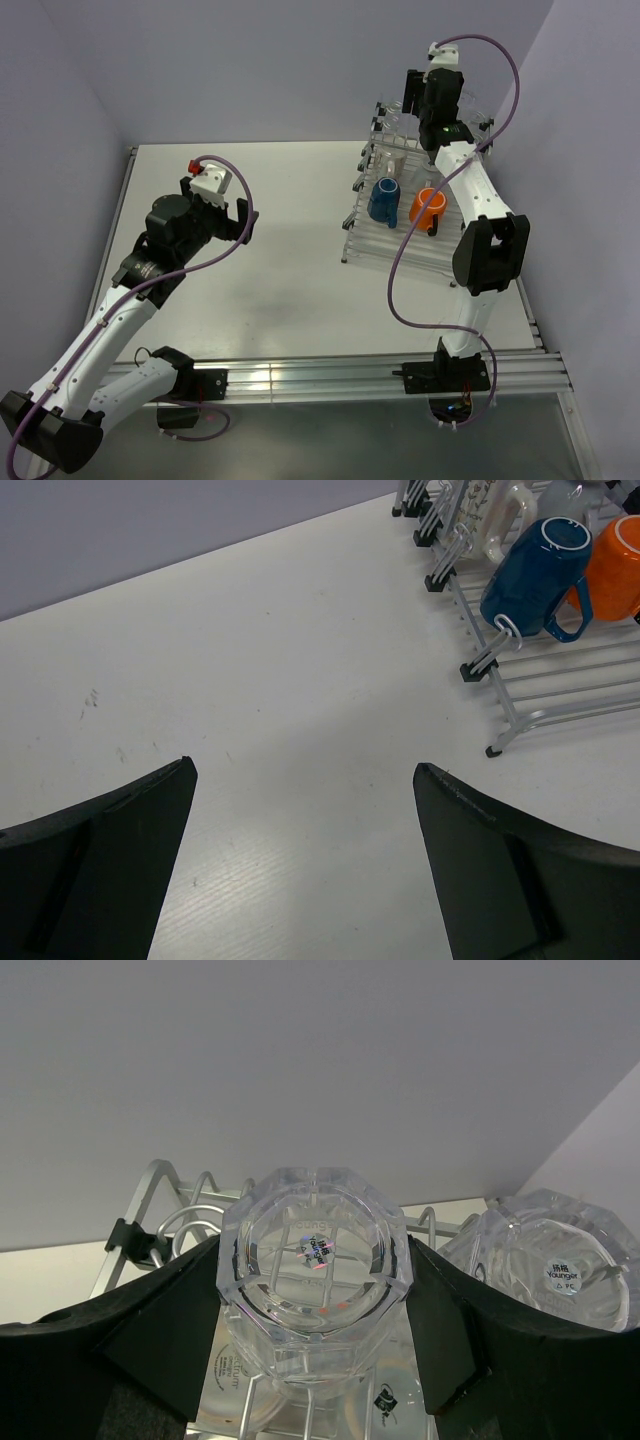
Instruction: Load the cups into the dish rack
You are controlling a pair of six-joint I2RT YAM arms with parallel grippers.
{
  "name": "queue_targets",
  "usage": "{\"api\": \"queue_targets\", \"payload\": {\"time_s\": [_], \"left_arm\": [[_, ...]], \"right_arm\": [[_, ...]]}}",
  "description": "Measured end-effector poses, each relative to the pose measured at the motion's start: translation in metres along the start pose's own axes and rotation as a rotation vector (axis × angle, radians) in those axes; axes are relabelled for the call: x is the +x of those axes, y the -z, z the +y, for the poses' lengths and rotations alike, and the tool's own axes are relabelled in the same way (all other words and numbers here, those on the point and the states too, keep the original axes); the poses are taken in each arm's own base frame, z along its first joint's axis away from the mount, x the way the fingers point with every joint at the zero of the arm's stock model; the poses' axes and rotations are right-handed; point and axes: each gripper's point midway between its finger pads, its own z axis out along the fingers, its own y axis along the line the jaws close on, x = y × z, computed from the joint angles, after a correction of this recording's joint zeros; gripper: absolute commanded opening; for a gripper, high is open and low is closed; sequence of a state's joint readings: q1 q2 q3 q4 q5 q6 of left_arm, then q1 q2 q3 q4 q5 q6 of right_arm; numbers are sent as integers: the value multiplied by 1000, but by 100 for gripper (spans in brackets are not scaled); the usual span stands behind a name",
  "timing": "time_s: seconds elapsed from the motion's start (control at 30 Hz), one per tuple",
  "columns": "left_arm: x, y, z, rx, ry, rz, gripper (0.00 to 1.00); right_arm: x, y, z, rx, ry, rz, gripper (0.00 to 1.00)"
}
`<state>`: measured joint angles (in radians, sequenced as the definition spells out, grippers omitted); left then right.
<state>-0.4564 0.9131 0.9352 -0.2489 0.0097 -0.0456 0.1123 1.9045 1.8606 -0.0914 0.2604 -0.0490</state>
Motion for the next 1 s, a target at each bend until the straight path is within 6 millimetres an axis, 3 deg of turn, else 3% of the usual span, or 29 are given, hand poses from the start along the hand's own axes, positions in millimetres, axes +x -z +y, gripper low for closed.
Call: {"api": "queue_targets", "payload": {"time_s": [0.4, 1.0], "left_arm": [[0, 0, 1, -1, 0, 0, 99], [0, 0, 1, -1, 0, 0, 99]], "right_arm": [[0, 0, 0, 0, -2, 0, 78], [-4, 0, 3, -15, -9, -8, 85]]}}
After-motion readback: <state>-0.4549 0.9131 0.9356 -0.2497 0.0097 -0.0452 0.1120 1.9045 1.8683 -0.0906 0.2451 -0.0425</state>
